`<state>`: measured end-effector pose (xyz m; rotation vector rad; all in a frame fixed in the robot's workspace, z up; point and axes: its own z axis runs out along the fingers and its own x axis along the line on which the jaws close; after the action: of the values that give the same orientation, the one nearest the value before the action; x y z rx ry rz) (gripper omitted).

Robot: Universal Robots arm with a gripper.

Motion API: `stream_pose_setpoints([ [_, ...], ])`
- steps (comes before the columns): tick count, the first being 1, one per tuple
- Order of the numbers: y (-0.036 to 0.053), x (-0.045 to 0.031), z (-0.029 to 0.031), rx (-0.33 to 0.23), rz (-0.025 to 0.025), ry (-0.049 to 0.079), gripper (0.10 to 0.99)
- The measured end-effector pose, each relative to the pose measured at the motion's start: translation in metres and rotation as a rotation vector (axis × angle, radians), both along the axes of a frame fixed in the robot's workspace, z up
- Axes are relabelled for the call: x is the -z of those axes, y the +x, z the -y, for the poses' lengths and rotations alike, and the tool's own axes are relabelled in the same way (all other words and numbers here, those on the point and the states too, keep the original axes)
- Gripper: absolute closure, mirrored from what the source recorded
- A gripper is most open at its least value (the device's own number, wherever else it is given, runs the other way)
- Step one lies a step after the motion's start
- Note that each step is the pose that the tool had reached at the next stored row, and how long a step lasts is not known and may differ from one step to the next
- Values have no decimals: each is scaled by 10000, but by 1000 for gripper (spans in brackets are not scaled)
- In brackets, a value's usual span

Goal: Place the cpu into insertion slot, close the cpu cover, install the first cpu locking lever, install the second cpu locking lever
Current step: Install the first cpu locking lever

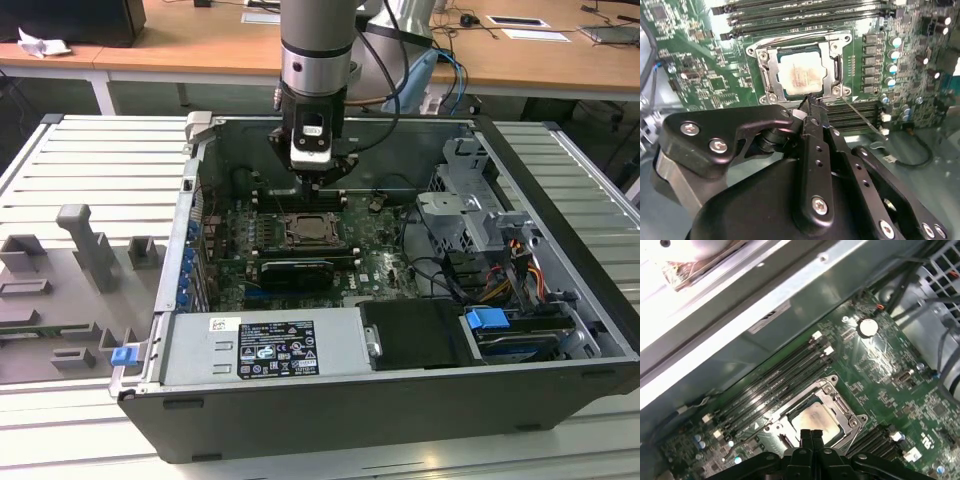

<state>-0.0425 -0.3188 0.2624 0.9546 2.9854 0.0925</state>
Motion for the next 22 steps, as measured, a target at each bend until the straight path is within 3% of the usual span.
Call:
stream_pose_setpoints([
  [22, 0, 0, 0, -2116, 0, -1, 980],
])
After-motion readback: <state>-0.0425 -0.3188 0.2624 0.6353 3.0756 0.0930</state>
